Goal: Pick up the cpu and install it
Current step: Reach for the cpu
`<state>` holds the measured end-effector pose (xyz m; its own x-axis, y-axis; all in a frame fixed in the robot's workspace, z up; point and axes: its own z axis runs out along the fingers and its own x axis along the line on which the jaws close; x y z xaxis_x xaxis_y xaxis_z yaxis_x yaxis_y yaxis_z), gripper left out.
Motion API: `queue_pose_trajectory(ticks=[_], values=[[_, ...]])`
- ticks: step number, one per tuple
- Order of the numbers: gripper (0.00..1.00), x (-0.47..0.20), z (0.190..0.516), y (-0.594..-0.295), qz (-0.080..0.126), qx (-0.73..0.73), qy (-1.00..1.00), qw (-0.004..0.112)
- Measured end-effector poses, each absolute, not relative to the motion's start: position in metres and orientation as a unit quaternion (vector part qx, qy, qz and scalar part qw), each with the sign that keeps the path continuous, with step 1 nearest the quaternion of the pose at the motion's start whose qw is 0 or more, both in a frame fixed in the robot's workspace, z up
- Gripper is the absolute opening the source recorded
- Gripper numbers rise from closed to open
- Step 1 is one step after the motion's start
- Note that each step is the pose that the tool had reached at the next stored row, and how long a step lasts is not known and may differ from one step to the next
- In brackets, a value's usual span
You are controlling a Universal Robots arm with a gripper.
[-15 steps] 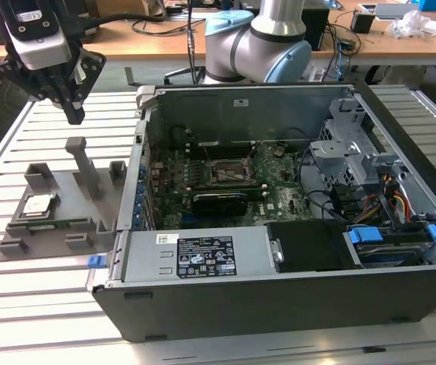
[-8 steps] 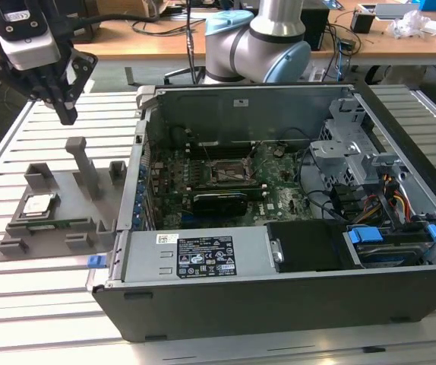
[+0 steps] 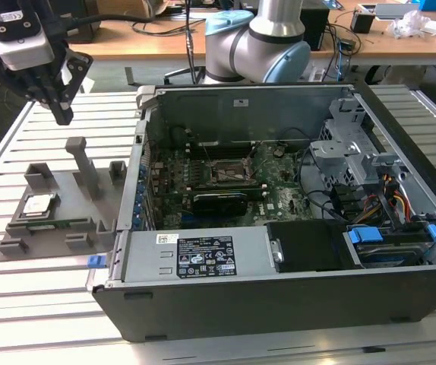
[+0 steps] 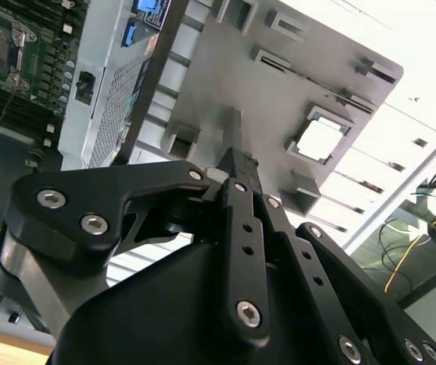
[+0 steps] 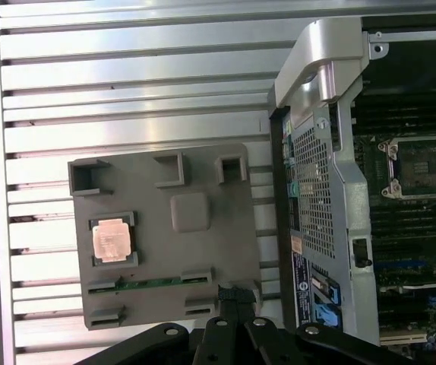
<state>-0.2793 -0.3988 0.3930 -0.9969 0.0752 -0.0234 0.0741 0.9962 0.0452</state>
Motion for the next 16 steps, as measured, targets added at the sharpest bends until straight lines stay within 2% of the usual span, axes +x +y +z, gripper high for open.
queue_pose_trajectory(ticks=[16], values=[[0.11, -0.292, 0.393, -0.399, 0.022, 0.037, 0.999, 0.012]])
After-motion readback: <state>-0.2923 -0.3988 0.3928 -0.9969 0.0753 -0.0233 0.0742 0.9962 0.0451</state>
